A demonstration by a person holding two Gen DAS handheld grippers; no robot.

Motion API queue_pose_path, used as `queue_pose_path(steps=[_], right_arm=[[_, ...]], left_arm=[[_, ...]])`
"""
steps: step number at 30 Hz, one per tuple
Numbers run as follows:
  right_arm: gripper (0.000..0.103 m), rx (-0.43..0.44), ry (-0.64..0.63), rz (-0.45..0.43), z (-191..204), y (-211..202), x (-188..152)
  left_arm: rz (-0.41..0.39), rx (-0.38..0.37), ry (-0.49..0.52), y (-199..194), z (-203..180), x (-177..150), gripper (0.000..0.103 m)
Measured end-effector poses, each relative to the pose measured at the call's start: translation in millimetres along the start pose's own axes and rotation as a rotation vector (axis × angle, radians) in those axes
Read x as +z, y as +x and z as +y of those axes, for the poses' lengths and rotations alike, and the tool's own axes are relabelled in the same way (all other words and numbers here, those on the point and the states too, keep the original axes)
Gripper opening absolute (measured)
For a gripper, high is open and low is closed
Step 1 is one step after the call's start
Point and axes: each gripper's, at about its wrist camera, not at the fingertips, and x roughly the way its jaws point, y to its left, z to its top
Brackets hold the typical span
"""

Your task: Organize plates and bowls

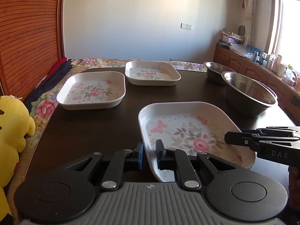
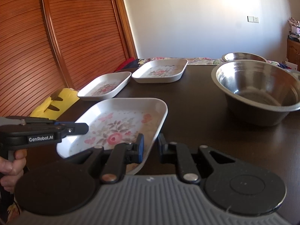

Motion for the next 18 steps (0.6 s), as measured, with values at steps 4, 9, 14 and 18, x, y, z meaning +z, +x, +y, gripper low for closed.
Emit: queue_pose_path(steps=[4, 9, 14, 18], right_arm=[[0.017, 0.002, -0.003, 0.004, 3.2, -1.4, -3.7], [0.017, 0.003, -0.01, 0.007, 7.4, -4.4, -6.5], [0.017, 0.008, 0.0, 0.026, 6.1, -1.1, -10.3], [0.017, 0.008, 0.003, 0.029, 6.2, -0.9, -12.3]], left_arm=[[0.005, 0.005, -0.004, -0.1, 1.0, -4.1, 0.015], [0.009, 0.012, 0.002, -1.1, 0.9, -7.4, 0.015], [0.02, 0.013, -0.005, 1.3, 2.7, -11.6, 0.015], [0.031, 0.008, -0.014, 3.6, 3.9, -13.8, 0.015]])
